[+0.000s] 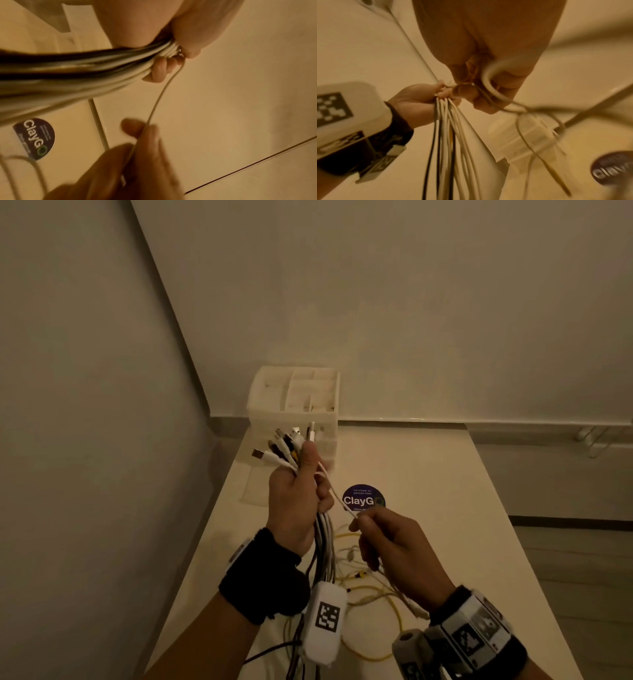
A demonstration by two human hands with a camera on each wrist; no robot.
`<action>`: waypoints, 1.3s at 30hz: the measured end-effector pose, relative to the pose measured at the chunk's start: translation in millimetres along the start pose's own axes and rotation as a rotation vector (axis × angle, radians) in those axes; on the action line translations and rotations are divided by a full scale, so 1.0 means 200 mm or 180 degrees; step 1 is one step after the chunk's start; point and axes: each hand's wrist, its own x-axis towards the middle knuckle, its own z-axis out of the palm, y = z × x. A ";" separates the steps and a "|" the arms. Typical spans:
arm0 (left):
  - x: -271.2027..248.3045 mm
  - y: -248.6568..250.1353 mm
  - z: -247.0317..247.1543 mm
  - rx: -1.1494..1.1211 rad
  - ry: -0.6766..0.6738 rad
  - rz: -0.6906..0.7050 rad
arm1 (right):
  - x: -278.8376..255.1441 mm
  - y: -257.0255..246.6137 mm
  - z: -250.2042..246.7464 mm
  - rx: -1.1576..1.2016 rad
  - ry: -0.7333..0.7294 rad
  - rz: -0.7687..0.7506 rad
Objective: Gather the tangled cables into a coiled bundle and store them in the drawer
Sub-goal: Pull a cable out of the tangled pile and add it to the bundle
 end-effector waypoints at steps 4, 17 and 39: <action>0.00 0.02 -0.03 -0.0328 -0.0064 0.0015 | -0.02 0.12 -0.05 0.0169 -0.0265 0.0157; 0.01 0.22 -0.15 -0.0481 -0.0370 0.0415 | 0.03 0.30 -0.12 -0.1699 -0.1361 -0.0424; 0.03 0.34 -0.17 -0.0304 -0.0842 0.0529 | -0.06 0.46 -0.25 -0.0806 -0.0739 0.1068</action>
